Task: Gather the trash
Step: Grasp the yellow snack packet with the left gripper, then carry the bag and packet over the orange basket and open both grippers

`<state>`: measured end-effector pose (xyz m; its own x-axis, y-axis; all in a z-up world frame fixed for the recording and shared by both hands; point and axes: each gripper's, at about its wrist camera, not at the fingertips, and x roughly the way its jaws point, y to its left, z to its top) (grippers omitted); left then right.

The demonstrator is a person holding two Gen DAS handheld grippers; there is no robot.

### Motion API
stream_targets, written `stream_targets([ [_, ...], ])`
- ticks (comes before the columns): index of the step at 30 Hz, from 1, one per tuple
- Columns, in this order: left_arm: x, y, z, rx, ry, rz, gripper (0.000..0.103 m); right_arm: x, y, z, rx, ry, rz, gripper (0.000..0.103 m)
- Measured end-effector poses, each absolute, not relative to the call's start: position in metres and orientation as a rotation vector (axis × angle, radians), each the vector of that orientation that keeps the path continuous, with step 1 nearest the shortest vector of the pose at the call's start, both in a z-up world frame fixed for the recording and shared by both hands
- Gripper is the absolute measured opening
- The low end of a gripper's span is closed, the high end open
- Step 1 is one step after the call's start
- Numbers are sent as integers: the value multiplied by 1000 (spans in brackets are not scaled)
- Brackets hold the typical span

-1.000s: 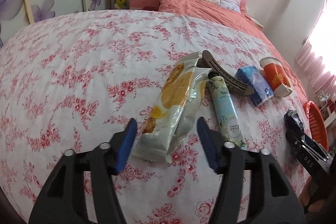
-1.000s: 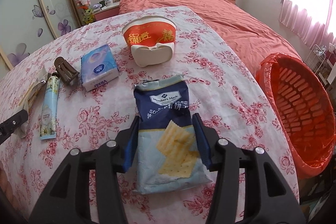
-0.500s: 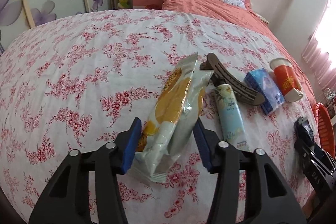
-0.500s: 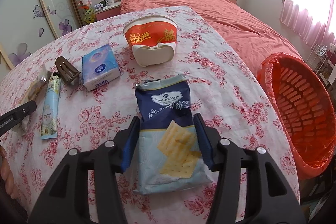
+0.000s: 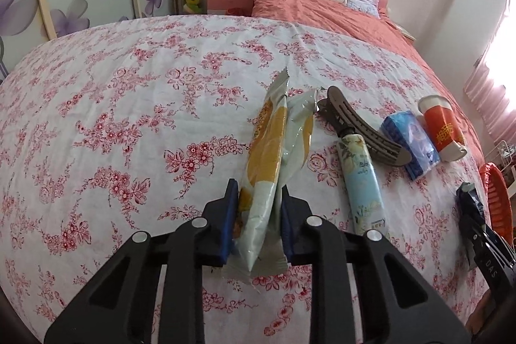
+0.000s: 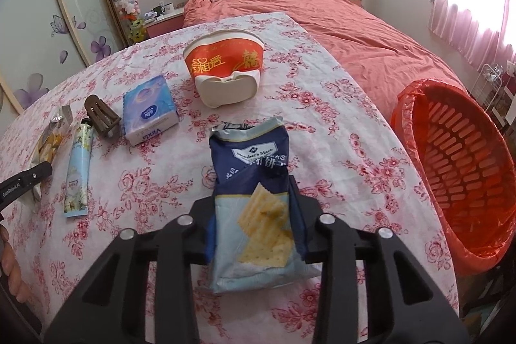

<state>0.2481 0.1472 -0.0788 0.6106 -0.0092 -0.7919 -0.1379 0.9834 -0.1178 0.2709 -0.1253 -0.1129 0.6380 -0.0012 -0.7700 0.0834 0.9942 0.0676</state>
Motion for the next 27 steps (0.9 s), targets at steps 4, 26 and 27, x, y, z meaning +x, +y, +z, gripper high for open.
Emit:
stream_targets([
  [4,243,144,-67,-161,885,68,24,263,-133,-101,131,847,-46,35],
  [26,193,45,25,-117,705,-168,24,184,-186,16,199,547,-38,36],
  [27,192,39,27,-112,701,-179,24,181,-190,18,200,538,-43,36],
])
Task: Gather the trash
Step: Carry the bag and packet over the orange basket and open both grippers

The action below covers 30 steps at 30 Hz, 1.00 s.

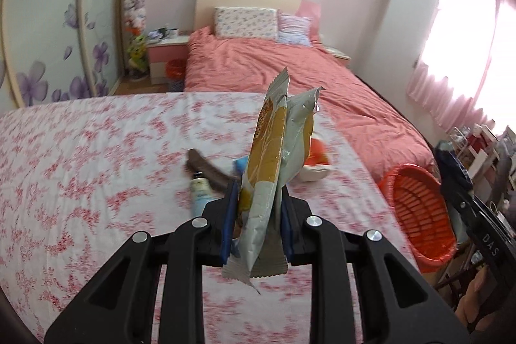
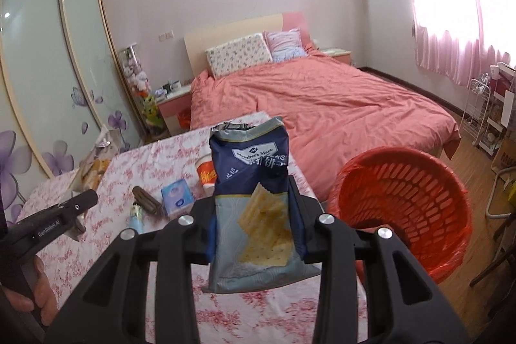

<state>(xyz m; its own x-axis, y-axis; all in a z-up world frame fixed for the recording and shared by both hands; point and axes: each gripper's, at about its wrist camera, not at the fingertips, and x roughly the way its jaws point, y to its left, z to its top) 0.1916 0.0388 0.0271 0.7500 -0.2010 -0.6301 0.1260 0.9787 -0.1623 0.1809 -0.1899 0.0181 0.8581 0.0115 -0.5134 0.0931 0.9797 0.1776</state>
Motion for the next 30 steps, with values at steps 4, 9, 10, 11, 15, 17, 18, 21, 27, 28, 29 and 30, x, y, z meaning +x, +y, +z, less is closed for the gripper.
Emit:
stream_targets([
  [4,188,11,33,-86,688,-224,24,172,-204,24,210,517,-64,36],
  [9,186,-16,35,-66,688,-280,24,164,-224,26,226,502,-97,36],
  [10,186,-21,35,-63,688,-290,24,162,-230,26,230,499,-106,36],
  [11,186,-29,35,-59,690,-306,24,161,-233,26,233,497,-111,36],
  [15,186,-51,33,-45,697,-348,24,156,-253,26,244,489,-144,36],
  [17,187,-61,31,-38,702,-368,24,155,-263,24,253,488,-160,36],
  [18,186,-68,30,-33,704,-379,24,154,-269,23,258,488,-168,36],
  [21,186,-86,28,-19,712,-410,24,153,-286,19,275,486,-190,36],
  [27,189,-121,21,6,737,-468,24,154,-316,13,309,482,-226,36],
  [28,189,-126,19,9,740,-477,24,154,-321,11,315,482,-232,36],
  [29,190,-132,18,13,745,-486,24,154,-326,9,319,482,-238,36],
  [30,191,-139,16,15,750,-496,24,154,-329,8,322,482,-242,36],
])
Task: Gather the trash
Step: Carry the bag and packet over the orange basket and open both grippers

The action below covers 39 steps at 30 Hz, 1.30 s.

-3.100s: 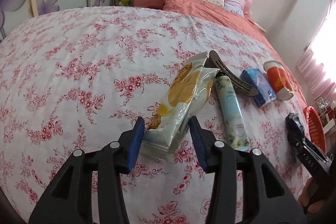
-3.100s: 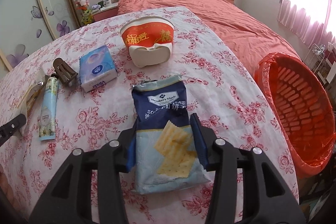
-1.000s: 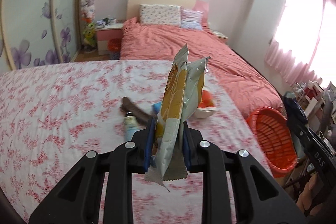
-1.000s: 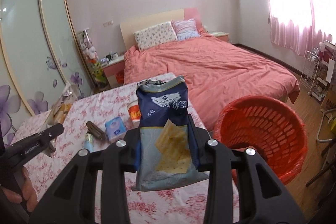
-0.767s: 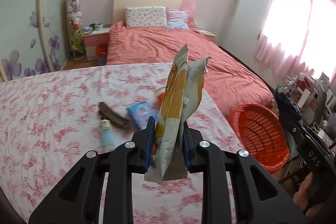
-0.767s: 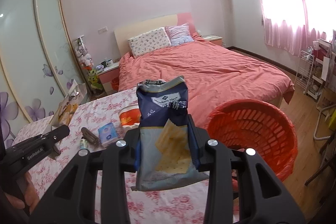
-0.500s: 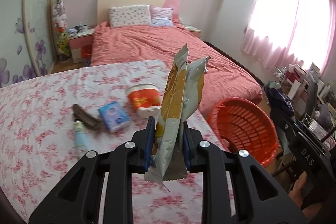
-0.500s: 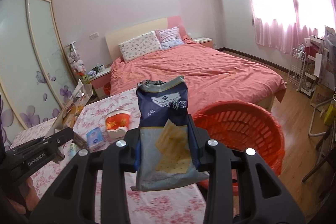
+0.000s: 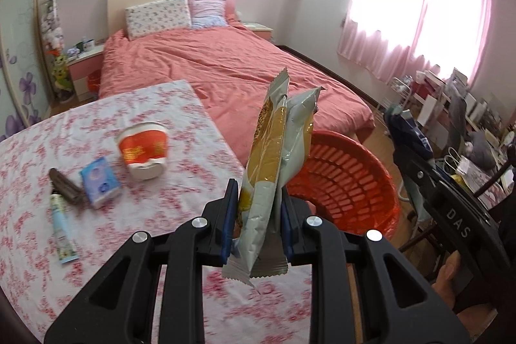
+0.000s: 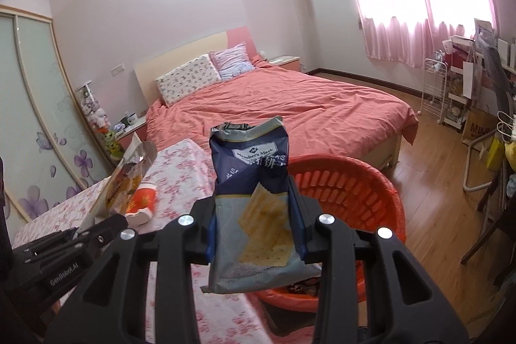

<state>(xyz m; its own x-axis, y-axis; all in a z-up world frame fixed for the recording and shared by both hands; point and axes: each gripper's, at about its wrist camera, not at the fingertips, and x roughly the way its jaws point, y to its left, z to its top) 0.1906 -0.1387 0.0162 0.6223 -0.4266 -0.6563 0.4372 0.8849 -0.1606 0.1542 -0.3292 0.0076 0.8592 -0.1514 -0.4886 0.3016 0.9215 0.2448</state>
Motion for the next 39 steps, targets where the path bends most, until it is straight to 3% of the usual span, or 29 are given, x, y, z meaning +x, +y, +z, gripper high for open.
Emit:
stream_targets([
  [18,212,-240,-30,80,872,-638,26,187,-413,-45,488,540,-308,41],
  [21,214,-245,-35,91,887,-641,36,192,-425,-53,506,552,-319,44],
  [23,215,-246,-38,97,893,-638,47,195,-429,-58,519,558,-315,54],
  [26,216,-244,-42,96,905,-636,55,195,-430,-65,528,569,-320,59],
  [39,209,-183,-40,125,869,-480,69,181,-407,-48,391,529,-378,79],
])
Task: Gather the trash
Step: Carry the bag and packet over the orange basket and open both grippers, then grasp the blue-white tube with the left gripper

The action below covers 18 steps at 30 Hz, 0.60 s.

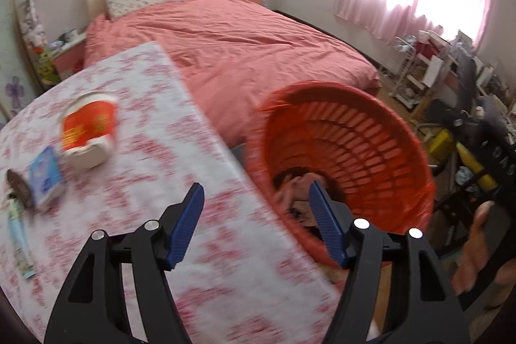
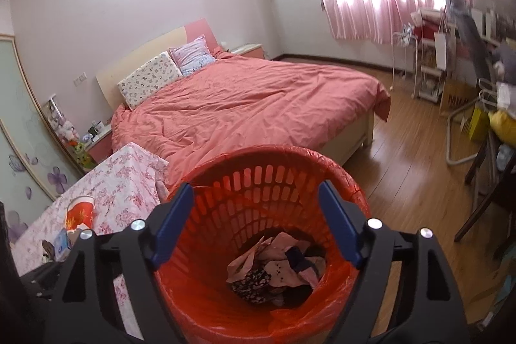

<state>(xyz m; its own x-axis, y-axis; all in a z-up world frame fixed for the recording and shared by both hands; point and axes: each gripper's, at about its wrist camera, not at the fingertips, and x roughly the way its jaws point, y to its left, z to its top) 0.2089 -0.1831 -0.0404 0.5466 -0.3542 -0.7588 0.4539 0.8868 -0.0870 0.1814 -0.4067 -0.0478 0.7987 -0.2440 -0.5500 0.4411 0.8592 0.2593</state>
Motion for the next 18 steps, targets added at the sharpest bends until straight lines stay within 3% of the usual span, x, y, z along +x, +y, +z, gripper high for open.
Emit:
stream_targets([
  [11,212,-54,-44,101,839,-174,77,186,-344,-49,284,571,-316,86],
  [18,230,40,-58,5,849,70,76,201,-288,-65,220,637,-240,86],
])
